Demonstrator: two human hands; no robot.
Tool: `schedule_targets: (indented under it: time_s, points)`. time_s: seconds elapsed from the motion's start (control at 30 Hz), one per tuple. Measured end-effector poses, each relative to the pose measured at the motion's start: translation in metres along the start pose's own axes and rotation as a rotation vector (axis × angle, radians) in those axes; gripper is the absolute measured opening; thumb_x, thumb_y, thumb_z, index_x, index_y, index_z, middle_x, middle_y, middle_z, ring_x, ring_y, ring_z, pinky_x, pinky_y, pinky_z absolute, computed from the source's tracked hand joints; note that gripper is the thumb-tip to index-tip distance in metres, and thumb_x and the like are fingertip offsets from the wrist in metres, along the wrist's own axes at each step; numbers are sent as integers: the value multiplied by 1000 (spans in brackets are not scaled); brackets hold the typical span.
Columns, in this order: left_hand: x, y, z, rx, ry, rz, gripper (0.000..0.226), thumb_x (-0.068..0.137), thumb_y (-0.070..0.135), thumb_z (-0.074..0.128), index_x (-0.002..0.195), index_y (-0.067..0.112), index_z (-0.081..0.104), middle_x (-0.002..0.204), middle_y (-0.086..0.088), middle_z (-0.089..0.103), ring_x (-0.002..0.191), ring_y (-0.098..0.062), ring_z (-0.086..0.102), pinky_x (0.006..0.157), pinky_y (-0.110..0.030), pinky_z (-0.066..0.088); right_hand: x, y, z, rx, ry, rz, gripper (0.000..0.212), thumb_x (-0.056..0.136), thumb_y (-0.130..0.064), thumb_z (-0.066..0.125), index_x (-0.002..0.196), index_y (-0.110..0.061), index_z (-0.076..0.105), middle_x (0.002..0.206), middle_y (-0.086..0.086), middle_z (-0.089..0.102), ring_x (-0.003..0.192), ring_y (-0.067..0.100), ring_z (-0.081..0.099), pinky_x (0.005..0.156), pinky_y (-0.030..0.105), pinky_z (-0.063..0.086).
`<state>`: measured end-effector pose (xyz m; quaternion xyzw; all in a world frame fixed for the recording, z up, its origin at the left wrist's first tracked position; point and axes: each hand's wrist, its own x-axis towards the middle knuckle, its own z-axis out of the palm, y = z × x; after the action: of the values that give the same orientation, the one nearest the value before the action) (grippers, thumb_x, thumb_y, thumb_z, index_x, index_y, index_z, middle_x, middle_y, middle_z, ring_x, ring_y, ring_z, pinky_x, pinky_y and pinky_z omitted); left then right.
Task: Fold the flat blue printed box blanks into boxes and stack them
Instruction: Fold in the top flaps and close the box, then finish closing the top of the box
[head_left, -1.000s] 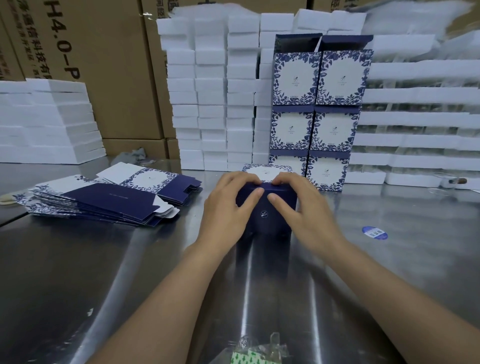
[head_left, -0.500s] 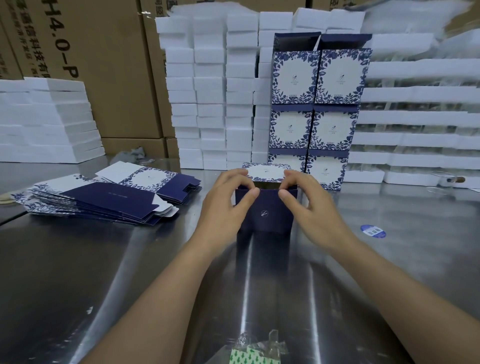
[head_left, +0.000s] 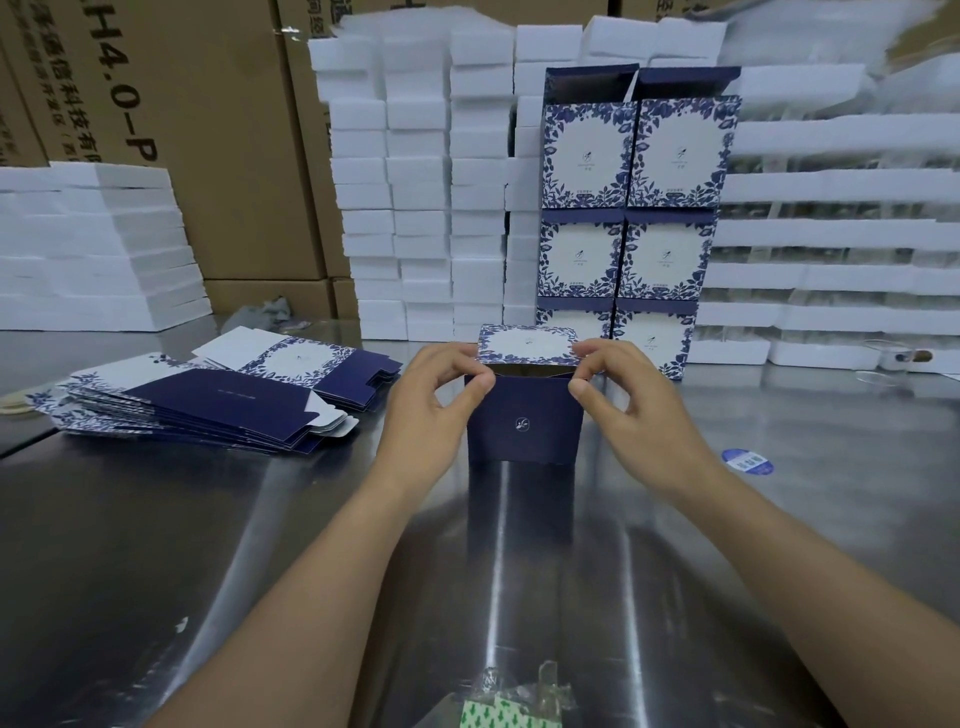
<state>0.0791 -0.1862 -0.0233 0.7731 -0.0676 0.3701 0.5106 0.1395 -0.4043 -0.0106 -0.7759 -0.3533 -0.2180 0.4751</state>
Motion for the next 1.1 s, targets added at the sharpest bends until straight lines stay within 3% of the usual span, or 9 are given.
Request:
schedule_targets:
  time_s: [0.1, 0.23, 0.33, 0.47, 0.67, 0.77, 0.9, 0.97, 1.1]
  points:
    - [1, 0, 0, -17, 13, -11, 4, 98, 16, 75, 100, 19, 76, 122, 13, 67, 118, -5, 66, 102, -47, 56, 0, 1, -1, 29, 25, 11, 8, 99, -7, 67, 96, -14, 64, 123, -6, 67, 122, 11, 60, 111, 43, 44]
    - [-2, -2, -3, -68, -50, -118, 45, 88, 38, 86, 125, 42, 61, 134, 22, 61, 116, 13, 60, 93, -11, 49, -5, 3, -6, 185, -62, 84, 35, 99, -18, 70, 127, -31, 54, 128, -32, 59, 133, 3, 55, 113, 35, 44]
    - [-4, -4, 2, -81, -90, -206, 60, 81, 46, 90, 129, 47, 54, 132, 23, 62, 120, 7, 60, 98, -19, 52, -6, 5, -7, 233, -130, 110, 48, 88, -18, 54, 133, -35, 53, 129, -36, 58, 133, -1, 55, 105, 24, 48]
    - [1, 0, 5, -136, 125, -205, 49, 91, 38, 82, 133, 36, 57, 127, 10, 69, 120, -9, 66, 104, -36, 55, -4, -2, -8, 219, -115, 60, 54, 83, -18, 45, 134, -33, 55, 128, -20, 64, 125, 3, 60, 97, 19, 47]
    - [7, 8, 0, -206, 240, -174, 32, 99, 45, 70, 130, 39, 62, 126, 12, 70, 120, -3, 64, 102, -34, 54, 1, -6, 1, 27, -90, -128, 62, 89, -3, 75, 140, -31, 55, 115, -10, 66, 110, 13, 65, 94, 29, 53]
    - [5, 18, 0, -179, 254, -104, 31, 101, 46, 57, 129, 36, 65, 123, 18, 71, 121, -3, 63, 105, -37, 51, 1, -10, 1, -93, -84, -231, 70, 84, -23, 87, 144, -35, 53, 115, -13, 63, 111, 10, 61, 100, 32, 49]
    - [4, 37, -1, -33, 212, 103, 32, 108, 41, 41, 121, 37, 70, 121, 14, 73, 124, -20, 63, 112, -59, 41, 2, -26, 3, -213, -84, -441, 103, 72, -52, 91, 159, -34, 38, 157, -5, 45, 148, 16, 40, 123, 37, 33]
    - [4, 47, 0, -24, 103, 199, 37, 110, 35, 38, 124, 27, 72, 122, 10, 74, 125, -23, 63, 111, -56, 42, 1, -34, 6, -260, -135, -509, 115, 69, -61, 90, 164, -38, 28, 171, 2, 26, 158, 20, 26, 127, 43, 26]
    - [12, 61, 6, -70, -13, 225, 35, 112, 33, 40, 136, 24, 63, 138, 11, 62, 136, -11, 55, 115, -31, 41, -2, -35, 9, -349, 40, -404, 113, 66, -77, 79, 161, -50, 25, 174, -4, 18, 150, 21, 39, 115, 53, 41]
